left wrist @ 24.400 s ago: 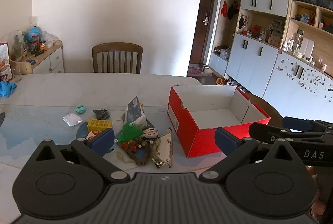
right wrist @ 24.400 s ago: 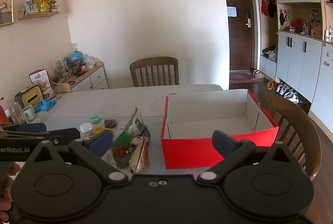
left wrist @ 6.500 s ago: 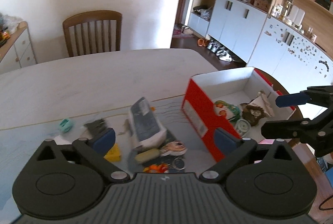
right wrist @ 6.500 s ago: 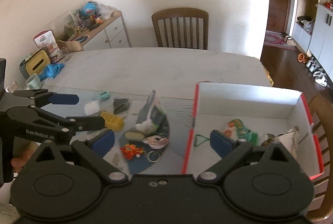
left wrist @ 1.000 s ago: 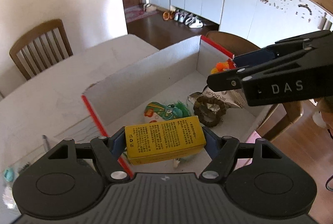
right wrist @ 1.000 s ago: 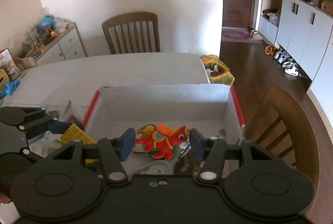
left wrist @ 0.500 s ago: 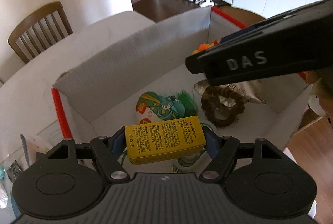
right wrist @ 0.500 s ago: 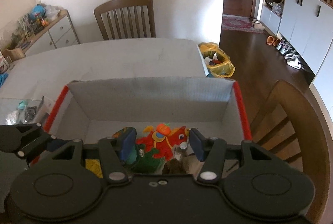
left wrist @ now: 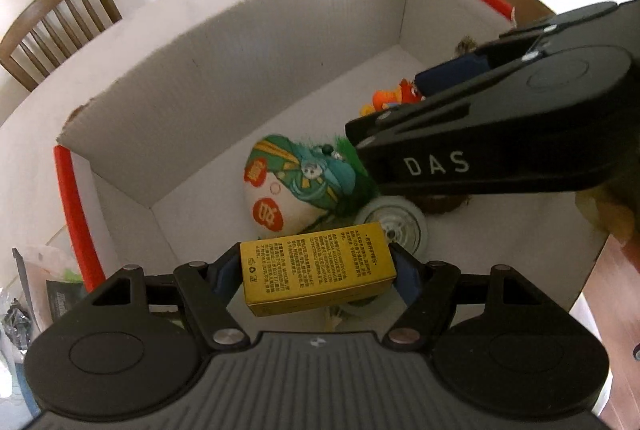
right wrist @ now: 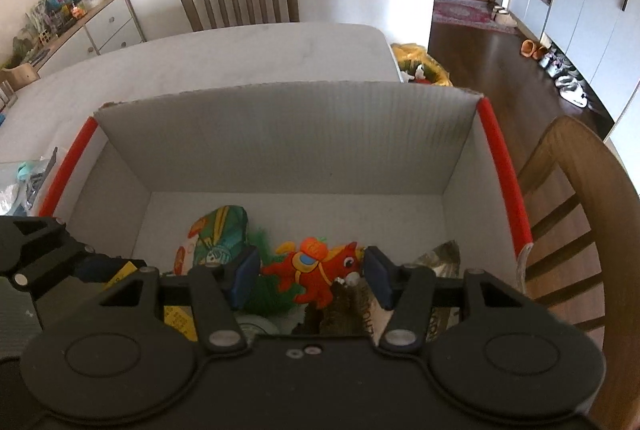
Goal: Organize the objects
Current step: 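Carry the plush horse and yellow carton into the shoebox and open both grippers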
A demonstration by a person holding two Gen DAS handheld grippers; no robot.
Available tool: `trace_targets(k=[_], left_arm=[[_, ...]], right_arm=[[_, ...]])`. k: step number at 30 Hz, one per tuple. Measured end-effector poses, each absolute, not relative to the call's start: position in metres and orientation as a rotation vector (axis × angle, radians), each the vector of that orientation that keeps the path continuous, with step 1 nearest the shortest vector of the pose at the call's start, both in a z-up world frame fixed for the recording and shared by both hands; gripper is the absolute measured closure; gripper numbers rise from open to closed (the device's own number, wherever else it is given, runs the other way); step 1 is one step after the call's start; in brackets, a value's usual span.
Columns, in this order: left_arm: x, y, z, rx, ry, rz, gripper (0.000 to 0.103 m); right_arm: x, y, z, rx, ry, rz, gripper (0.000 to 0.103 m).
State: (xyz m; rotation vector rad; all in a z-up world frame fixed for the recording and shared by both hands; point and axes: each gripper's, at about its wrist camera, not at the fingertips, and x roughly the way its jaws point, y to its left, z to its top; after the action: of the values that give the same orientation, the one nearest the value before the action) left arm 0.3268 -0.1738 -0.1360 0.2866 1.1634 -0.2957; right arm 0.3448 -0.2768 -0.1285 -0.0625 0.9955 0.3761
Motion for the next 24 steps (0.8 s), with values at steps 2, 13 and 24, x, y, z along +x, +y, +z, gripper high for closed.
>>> trace_targets(k=[2, 13, 24], left_arm=[[0.328, -0.174, -0.138, 0.286, 1.186, -0.298, 0.028], [0.328, -0.174, -0.142, 0.310, 1.260, -0.312, 0.028], [0.315, -0.160, -0.124, 0.237, 1.165, -0.308, 0.028]], right_arm=[[0.344, -0.277, -0.128, -0.062, 0.999, 0.378, 0.047], [0.344, -0.277, -0.129, -0.080, 1.012, 0.376, 0.041], [0.339, -0.285, -0.113, -0.056, 0.970, 0.381, 0.030]])
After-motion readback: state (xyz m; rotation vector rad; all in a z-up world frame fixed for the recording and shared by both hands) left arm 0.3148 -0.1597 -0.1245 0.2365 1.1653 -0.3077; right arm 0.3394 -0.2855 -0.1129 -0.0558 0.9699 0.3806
